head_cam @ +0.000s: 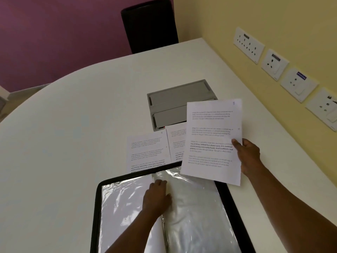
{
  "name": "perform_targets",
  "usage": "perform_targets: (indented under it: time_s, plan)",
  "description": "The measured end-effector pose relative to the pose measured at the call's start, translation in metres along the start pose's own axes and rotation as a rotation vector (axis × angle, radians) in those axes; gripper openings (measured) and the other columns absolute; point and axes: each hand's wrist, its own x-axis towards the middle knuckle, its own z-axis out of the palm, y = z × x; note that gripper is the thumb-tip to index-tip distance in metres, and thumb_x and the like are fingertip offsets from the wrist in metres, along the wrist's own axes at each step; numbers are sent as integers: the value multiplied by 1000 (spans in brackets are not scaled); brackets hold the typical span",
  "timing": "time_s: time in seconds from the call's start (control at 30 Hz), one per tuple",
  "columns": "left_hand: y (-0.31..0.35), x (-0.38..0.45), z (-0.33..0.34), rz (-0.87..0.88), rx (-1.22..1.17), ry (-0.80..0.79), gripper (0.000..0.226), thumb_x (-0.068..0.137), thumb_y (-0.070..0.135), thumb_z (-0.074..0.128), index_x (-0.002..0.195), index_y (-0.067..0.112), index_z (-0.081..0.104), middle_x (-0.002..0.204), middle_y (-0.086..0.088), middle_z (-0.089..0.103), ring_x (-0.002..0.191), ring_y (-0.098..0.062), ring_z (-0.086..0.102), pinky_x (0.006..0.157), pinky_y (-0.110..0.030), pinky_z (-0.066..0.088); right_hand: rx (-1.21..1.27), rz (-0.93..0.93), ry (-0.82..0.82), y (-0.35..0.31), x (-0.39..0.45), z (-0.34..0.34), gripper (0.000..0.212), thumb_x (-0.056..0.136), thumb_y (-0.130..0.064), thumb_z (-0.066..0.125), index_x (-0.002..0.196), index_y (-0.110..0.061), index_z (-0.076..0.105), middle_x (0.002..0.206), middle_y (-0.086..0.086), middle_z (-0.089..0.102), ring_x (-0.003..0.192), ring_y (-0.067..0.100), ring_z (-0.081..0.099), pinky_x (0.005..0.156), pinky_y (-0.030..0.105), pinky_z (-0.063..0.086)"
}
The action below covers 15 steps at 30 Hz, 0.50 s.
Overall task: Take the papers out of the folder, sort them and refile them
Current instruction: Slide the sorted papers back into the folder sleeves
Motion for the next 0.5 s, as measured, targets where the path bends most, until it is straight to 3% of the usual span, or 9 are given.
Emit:
perform_targets:
  time_s: [0.1, 0.17, 0.23, 0.27, 0.33, 0.37, 0.43, 0.5]
  plan:
    - [14, 19, 1, 64, 21, 60, 56, 91, 25, 47, 145, 16, 34, 149, -1, 39, 132, -22, 43, 101, -35, 42, 23, 21, 0, -4, 16, 9, 3, 91, -23, 67, 88, -24, 67, 92, 1, 70, 82, 22, 66, 80, 39, 56]
    - [19, 29, 6, 74, 101, 104, 59, 95, 22, 43, 150, 12, 26, 149, -4, 41, 131, -20, 46, 105, -32, 37, 47, 36, -1, -6, 24, 15, 2, 91, -23, 67, 89, -23, 68, 91, 0, 70, 80, 20, 66, 77, 36, 55]
    - [22, 34, 11, 86, 149, 186, 53, 91, 20, 50, 142, 13, 41, 128, -4, 61, 111, -21, 61, 96, -31, 42, 75, 45, -3, -7, 32, 20, 5, 91, -21, 66, 87, -24, 68, 91, 0, 70, 79, 19, 66, 77, 36, 54]
    - [23, 35, 11, 107, 129, 202, 48, 83, 19, 61, 130, 14, 54, 107, -3, 70, 94, -21, 67, 86, -31, 47, 83, 50, -4, -7, 36, 22, 7, 91, -21, 66, 86, -24, 68, 91, 0, 71, 79, 19, 66, 77, 36, 55]
    - [22, 39, 14, 170, 146, 250, 43, 60, 15, 80, 101, 16, 68, 67, 1, 66, 61, -19, 64, 66, -28, 50, 92, 64, -7, -7, 43, 25, 7, 91, -21, 66, 85, -24, 68, 92, 1, 71, 79, 19, 66, 77, 37, 55]
    - [22, 41, 14, 173, 152, 277, 45, 53, 14, 84, 96, 17, 71, 60, 3, 63, 55, -18, 61, 62, -28, 50, 97, 66, -8, -8, 46, 26, 7, 91, -22, 66, 84, -24, 68, 92, 2, 71, 78, 19, 65, 77, 37, 55]
    - [22, 49, 11, 146, 132, 273, 50, 54, 15, 84, 102, 18, 71, 63, 3, 65, 60, -20, 62, 63, -30, 51, 107, 77, -11, -7, 52, 28, 7, 91, -22, 66, 84, -23, 68, 90, 1, 71, 78, 19, 65, 76, 37, 55]
    - [24, 56, 5, 120, 104, 221, 44, 72, 19, 73, 116, 20, 67, 86, -1, 70, 83, -24, 63, 74, -33, 48, 117, 90, -15, -7, 57, 31, 7, 91, -22, 67, 85, -24, 68, 89, 0, 70, 77, 19, 65, 77, 38, 55]
